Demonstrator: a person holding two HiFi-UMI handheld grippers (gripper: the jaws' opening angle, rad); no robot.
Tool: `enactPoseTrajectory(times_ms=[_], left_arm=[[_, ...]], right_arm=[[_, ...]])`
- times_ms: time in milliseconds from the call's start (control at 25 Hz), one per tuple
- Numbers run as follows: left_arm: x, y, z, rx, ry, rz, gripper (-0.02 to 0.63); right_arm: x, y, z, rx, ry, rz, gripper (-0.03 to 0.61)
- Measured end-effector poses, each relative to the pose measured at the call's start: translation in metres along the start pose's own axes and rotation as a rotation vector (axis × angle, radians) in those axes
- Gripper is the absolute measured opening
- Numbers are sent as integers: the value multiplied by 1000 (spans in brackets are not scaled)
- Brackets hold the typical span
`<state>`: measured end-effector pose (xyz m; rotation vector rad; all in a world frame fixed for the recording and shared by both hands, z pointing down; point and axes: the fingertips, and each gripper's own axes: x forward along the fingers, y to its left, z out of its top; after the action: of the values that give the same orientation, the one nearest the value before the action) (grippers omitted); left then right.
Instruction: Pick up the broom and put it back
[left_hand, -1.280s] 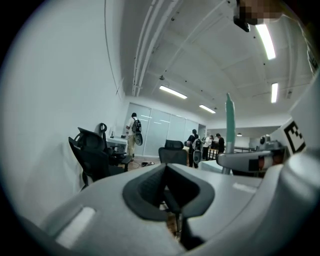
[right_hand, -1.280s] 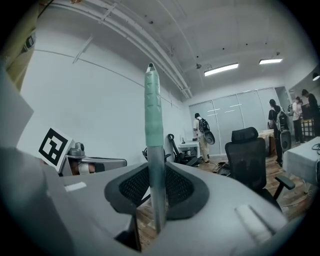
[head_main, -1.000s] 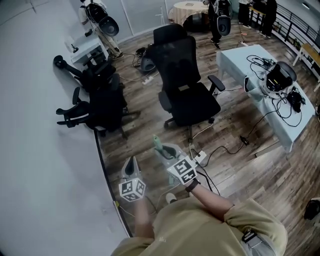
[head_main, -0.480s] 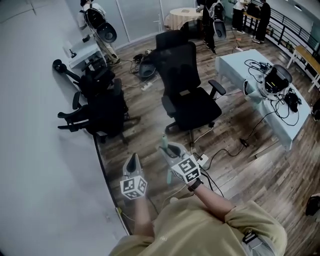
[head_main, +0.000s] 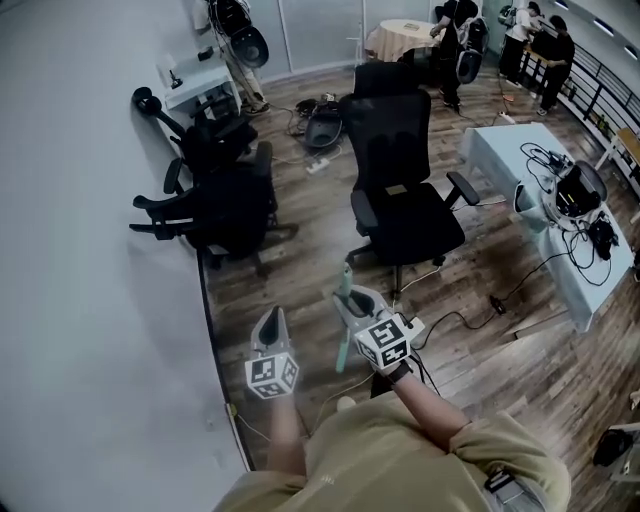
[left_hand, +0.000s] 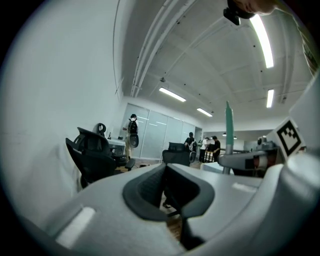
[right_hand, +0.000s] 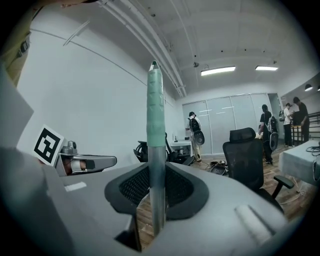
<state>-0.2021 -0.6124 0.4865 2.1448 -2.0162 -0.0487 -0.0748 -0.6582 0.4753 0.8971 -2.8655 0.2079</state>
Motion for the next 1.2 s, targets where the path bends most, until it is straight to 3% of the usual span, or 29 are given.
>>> enactPoseTrajectory(times_ms=[240, 560, 800, 960, 1200], left_arm=[[42, 22, -4, -21, 6, 77, 0], [141, 18, 21, -30, -23, 158, 0], [187, 6, 17, -14, 25, 203, 0], [194, 18, -3, -31, 73, 256, 0], [169, 73, -2, -56, 75, 398, 0]], right_arm=[[47, -23, 0, 19, 11, 92, 81], [104, -81, 27, -51, 2, 248, 83], [135, -124, 43, -69, -12, 300, 87], [163, -140, 26, -49, 17, 322, 91], [215, -117, 5, -16, 81, 412, 87]])
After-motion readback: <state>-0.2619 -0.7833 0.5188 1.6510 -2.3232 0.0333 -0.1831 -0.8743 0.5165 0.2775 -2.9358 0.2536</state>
